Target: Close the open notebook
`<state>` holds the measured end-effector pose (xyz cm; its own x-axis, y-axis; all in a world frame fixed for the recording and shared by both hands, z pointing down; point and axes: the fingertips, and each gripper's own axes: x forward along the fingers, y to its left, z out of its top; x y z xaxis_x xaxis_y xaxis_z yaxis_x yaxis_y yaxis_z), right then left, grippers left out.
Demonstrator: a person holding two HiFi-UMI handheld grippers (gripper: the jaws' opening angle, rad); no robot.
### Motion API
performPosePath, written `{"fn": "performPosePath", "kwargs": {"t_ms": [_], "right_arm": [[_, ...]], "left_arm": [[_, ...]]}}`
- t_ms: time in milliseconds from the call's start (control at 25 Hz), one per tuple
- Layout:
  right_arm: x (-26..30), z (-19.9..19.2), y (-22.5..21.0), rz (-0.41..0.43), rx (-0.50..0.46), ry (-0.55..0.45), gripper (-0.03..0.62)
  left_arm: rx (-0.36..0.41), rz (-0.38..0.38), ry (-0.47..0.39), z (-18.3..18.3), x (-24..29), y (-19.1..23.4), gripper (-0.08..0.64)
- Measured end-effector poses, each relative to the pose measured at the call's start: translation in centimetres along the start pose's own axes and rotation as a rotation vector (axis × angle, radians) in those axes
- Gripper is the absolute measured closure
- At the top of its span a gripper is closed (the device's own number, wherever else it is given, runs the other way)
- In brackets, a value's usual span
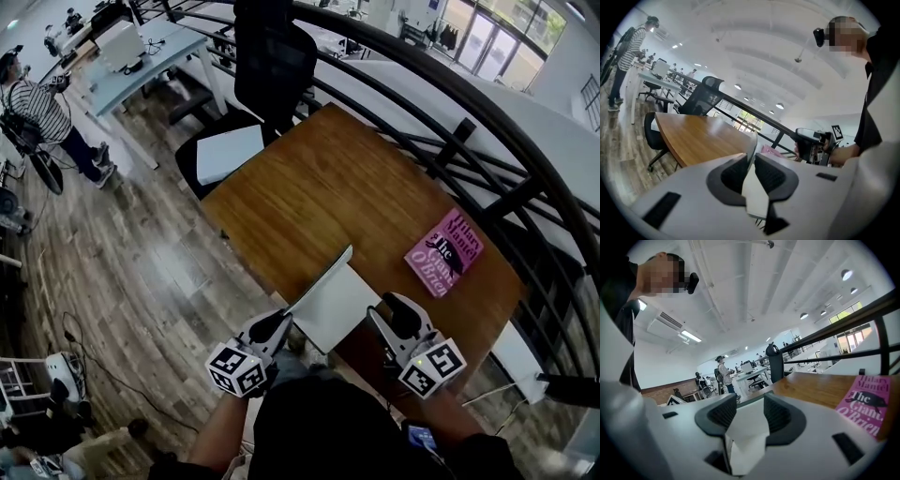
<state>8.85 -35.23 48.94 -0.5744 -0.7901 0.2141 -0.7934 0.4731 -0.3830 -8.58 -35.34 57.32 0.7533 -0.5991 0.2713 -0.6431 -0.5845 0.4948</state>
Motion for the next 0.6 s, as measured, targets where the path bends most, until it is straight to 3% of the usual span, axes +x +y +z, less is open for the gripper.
{"fn": "performPosePath", "kwargs": {"t_ms": [280, 400, 600], "right_arm": [[-3.2, 0.0, -0.9, -0.085, 0.006, -0.034, 0.412], [-3.9, 0.2, -0.5, -0.105, 0.000, -0.059, 0.413], [-5.2, 0.5, 0.8, -0.117, -0.026, -0.092, 0.413]], "left_arm": [[0.015, -0.085, 0.090, -2.5, 0.0, -3.6, 0.449], [-0.007, -0.131, 0.085, -2.6, -0.5, -5.0, 0.389], [0.017, -0.140, 0.059, -2.3, -1.9, -5.5, 0.382]]}}
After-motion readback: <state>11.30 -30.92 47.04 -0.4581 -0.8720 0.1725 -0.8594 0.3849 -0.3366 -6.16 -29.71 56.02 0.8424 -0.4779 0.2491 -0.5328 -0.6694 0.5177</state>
